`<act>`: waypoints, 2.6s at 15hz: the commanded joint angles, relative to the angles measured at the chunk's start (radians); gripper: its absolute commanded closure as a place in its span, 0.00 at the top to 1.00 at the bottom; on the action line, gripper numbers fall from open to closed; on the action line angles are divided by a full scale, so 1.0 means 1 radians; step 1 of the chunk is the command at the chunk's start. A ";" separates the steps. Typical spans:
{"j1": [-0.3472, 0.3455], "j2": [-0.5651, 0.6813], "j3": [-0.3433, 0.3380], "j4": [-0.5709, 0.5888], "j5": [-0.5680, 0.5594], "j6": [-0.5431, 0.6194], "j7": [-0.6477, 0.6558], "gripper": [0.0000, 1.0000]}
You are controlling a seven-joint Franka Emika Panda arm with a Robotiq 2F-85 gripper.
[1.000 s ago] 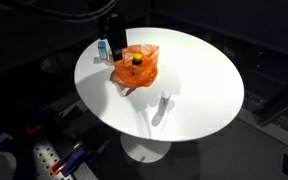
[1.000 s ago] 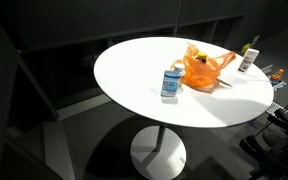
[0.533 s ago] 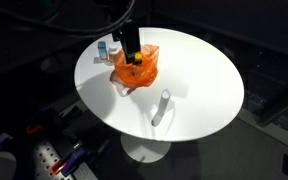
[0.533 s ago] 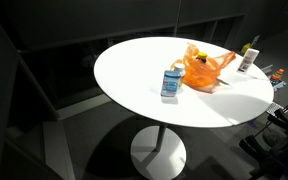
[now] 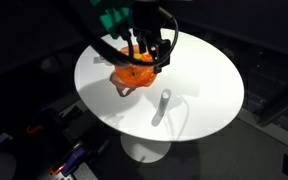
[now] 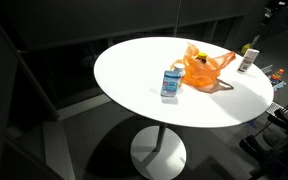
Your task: Pick up the longest white container from the table and put it in the orange plastic bag
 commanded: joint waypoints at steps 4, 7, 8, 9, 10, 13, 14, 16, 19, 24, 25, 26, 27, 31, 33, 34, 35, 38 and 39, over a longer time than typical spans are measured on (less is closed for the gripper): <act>-0.018 0.248 -0.014 0.193 0.043 -0.043 -0.182 1.00; -0.036 0.329 -0.007 0.255 0.023 -0.058 -0.263 1.00; -0.042 0.353 -0.006 0.274 0.016 -0.064 -0.281 1.00; -0.046 0.374 -0.006 0.289 0.010 -0.070 -0.289 1.00; -0.051 0.392 -0.006 0.302 0.006 -0.075 -0.299 1.00; -0.062 0.439 -0.002 0.333 -0.005 -0.084 -0.328 1.00; -0.065 0.451 0.000 0.343 -0.007 -0.087 -0.338 1.00; -0.068 0.473 0.001 0.357 -0.016 -0.091 -0.351 1.00; -0.063 0.496 0.001 0.365 -0.039 -0.089 -0.344 1.00; -0.058 0.519 0.005 0.370 -0.064 -0.083 -0.328 0.73; -0.057 0.522 0.007 0.372 -0.066 -0.082 -0.324 0.66; -0.057 0.525 0.008 0.374 -0.065 -0.083 -0.324 0.56; -0.057 0.522 0.010 0.373 -0.061 -0.082 -0.321 0.49; -0.040 0.468 0.002 0.347 -0.067 -0.086 -0.264 0.16; -0.030 0.433 0.000 0.335 -0.067 -0.102 -0.229 0.11; -0.023 0.414 0.000 0.330 -0.069 -0.107 -0.209 0.11; -0.017 0.397 0.002 0.328 -0.070 -0.113 -0.192 0.11; 0.007 0.351 0.010 0.331 -0.069 -0.125 -0.150 0.11; 0.017 0.335 0.013 0.333 -0.071 -0.128 -0.137 0.11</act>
